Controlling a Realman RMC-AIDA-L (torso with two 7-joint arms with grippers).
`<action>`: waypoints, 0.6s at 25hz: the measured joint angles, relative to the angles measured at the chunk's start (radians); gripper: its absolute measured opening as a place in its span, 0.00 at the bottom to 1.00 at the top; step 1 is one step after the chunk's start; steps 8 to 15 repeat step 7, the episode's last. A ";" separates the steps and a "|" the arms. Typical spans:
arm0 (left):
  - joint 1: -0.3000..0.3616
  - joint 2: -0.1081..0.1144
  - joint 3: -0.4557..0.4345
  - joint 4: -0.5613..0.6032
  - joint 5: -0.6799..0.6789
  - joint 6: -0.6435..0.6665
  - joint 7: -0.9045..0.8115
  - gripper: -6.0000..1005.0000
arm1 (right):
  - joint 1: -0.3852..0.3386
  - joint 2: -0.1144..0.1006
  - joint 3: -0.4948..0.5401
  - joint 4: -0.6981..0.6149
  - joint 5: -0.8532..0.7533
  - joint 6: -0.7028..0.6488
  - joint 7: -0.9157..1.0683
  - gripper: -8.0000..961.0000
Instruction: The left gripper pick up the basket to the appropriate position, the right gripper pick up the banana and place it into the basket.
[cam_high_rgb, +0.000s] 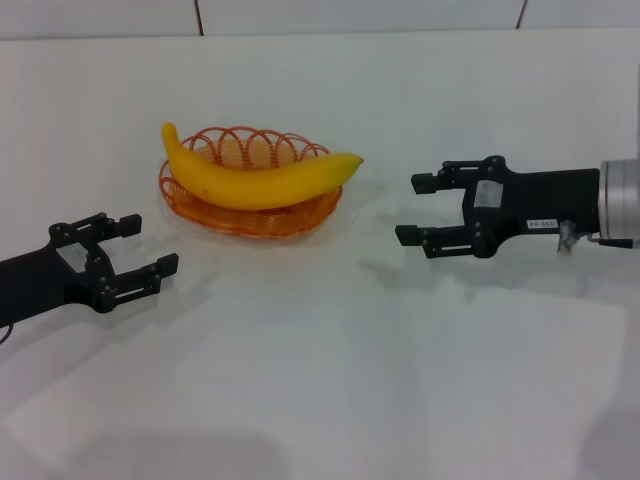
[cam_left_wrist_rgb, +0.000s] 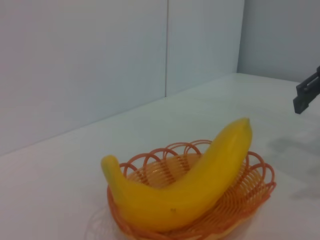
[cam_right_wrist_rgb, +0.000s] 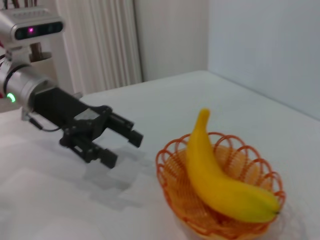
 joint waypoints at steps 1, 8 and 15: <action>0.000 0.000 0.000 0.000 0.000 0.000 0.000 0.75 | -0.002 0.000 0.011 0.000 0.000 -0.001 -0.001 0.78; 0.000 0.000 -0.002 0.000 0.000 0.000 0.001 0.75 | -0.038 -0.001 0.122 0.018 0.001 -0.043 -0.087 0.78; 0.000 0.000 -0.002 0.000 0.000 0.000 0.001 0.75 | -0.038 -0.001 0.122 0.018 0.001 -0.043 -0.087 0.78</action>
